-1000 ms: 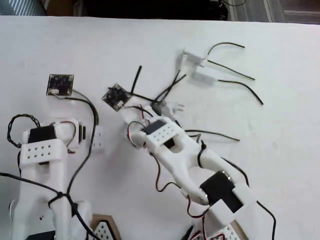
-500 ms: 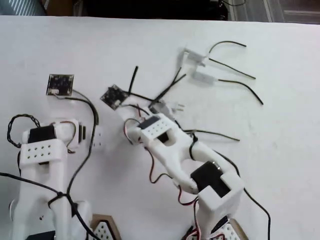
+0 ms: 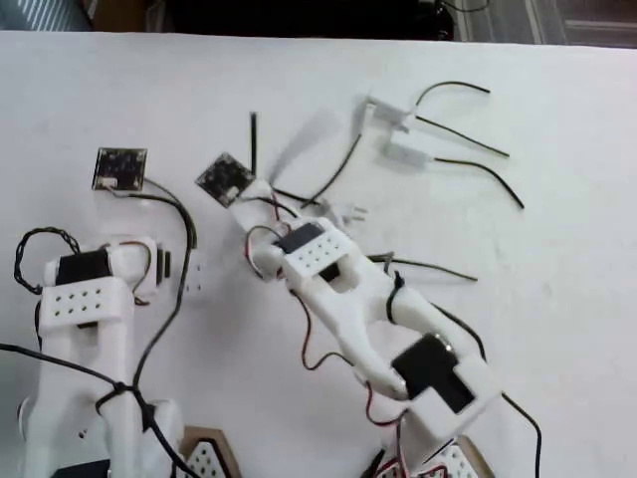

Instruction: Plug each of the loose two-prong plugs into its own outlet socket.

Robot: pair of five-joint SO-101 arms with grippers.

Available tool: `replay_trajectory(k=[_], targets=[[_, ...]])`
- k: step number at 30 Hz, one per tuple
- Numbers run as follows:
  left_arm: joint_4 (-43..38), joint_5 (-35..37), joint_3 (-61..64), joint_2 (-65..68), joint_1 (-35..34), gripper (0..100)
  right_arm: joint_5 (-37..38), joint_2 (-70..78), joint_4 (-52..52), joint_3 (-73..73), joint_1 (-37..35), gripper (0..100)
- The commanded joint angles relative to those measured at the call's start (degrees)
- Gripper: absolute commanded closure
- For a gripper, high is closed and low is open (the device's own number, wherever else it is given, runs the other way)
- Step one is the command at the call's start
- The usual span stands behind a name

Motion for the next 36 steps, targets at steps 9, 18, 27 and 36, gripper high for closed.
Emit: replay_trajectory(k=[9,18,27,36], targets=[[-1.05,0.18,-0.18,-1.80,-0.66,86,0.70,-16.48,-0.22,-2.55,6.29,84.4],[-1.05,0.18,-0.09,-1.71,-0.66,86,0.26,-10.24,-0.13,-2.37,4.00,83.9],[-1.05,0.18,-0.09,-1.71,-0.66,86,-5.01,5.41,1.71,-12.84,2.51,74.5],[-1.05,0.18,-0.09,-1.71,-0.66,86,-5.27,21.67,9.10,-32.00,4.18,68.0]])
